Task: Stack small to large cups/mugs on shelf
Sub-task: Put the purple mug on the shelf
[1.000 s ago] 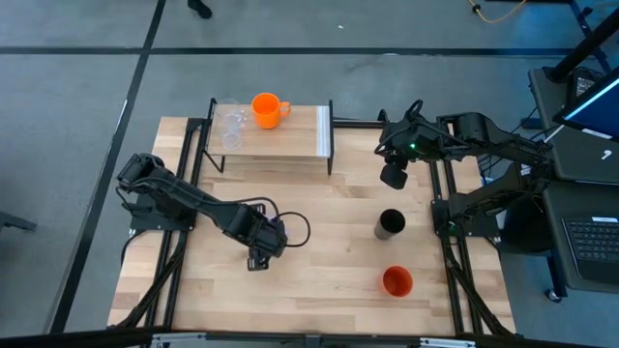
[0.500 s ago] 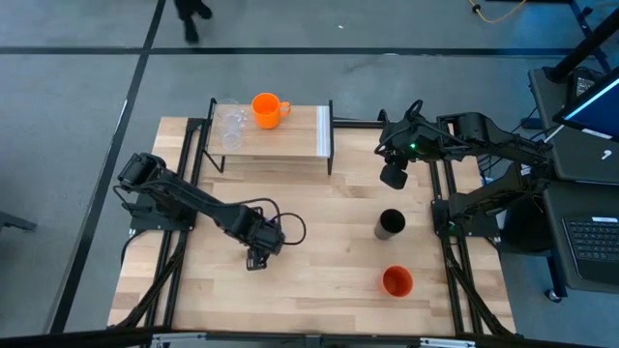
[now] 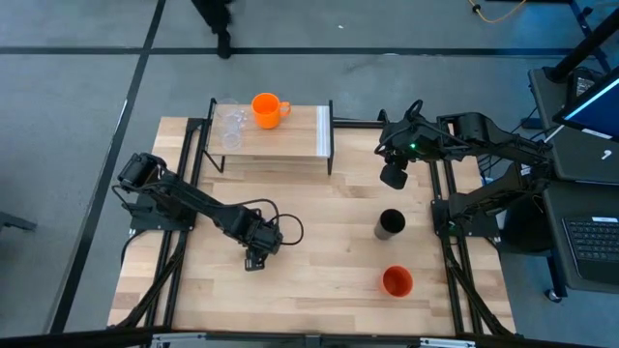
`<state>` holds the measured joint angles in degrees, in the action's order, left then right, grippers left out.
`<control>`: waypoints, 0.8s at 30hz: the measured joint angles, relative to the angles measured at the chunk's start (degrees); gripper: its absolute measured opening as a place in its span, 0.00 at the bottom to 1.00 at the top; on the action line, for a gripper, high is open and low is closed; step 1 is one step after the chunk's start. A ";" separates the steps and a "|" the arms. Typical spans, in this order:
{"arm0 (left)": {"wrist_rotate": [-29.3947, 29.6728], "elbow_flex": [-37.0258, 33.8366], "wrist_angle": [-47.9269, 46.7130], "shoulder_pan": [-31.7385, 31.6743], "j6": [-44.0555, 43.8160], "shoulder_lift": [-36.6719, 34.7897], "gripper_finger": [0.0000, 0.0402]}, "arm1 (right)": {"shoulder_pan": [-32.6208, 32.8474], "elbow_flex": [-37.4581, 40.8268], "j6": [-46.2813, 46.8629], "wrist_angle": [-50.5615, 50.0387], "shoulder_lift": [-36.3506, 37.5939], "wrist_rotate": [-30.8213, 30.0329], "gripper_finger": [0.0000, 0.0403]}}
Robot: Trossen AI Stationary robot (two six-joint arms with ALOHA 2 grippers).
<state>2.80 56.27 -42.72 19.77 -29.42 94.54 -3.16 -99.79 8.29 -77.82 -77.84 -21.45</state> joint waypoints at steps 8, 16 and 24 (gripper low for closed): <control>-0.10 0.05 -0.05 -0.12 -0.76 0.00 0.13 | 0.02 0.00 0.00 0.11 0.00 0.00 0.32; 3.16 11.21 -9.64 -0.69 2.82 0.00 0.02 | 0.01 0.00 0.00 0.35 -0.02 0.00 0.32; 17.95 36.13 -40.23 -7.65 12.33 -0.02 0.01 | 0.02 0.00 -2.65 0.33 -0.02 0.00 0.32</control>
<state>20.74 92.40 -82.95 12.12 -17.09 94.52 -3.14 -99.79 5.65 -77.49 -77.87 -21.45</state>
